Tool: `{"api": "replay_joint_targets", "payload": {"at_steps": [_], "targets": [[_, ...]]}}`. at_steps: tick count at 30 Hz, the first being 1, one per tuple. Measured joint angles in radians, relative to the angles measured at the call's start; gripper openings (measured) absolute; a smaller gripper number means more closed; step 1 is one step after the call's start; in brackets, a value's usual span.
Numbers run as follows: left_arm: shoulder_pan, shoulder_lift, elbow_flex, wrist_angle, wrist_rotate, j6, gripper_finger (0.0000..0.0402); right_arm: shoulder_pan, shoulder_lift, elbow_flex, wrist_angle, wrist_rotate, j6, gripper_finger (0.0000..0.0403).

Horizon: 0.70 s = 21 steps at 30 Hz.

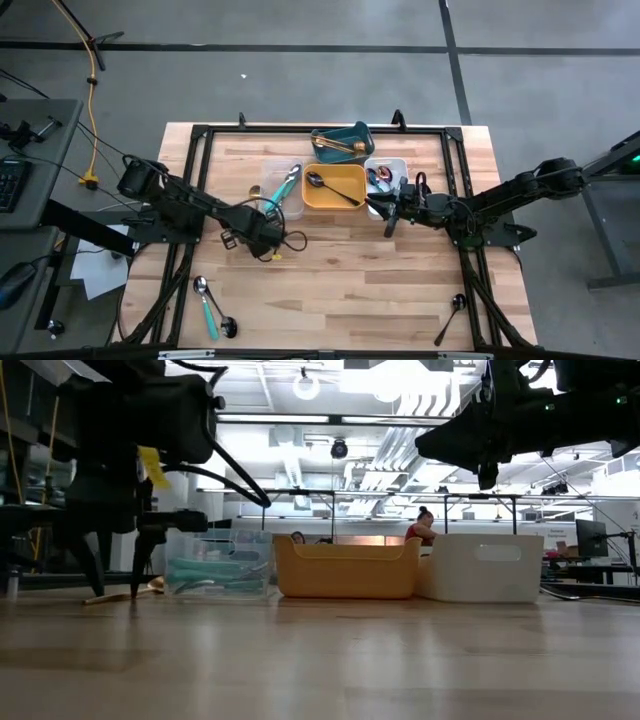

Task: Sort silverware by color (type)
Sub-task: Put the gold color spoon into the green bin

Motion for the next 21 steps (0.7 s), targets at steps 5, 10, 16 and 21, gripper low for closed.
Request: {"api": "replay_joint_targets", "payload": {"at_steps": [5, 10, 16, 21], "targets": [[0.016, 0.0, -0.001, -0.001, 0.02, -0.005, 0.0102, 0.0, 0.0, 0.0, 0.0, 0.0, 0.0, 0.0071], [0.017, 0.001, -0.002, -0.002, 0.035, -0.07, 0.0026, 0.0, 0.0, 0.0, 0.0, 0.0, 0.0, 0.0071], [-0.011, 0.003, -0.002, -0.017, 0.04, -0.161, 0.0015, 0.0, 0.0, 0.0, 0.0, 0.0, 0.0, 0.0071], [-0.054, 0.005, 0.005, -0.039, 0.032, -0.275, 0.0006, 0.0, 0.0, 0.0, 0.0, 0.0, 0.0, 0.0071]]}}
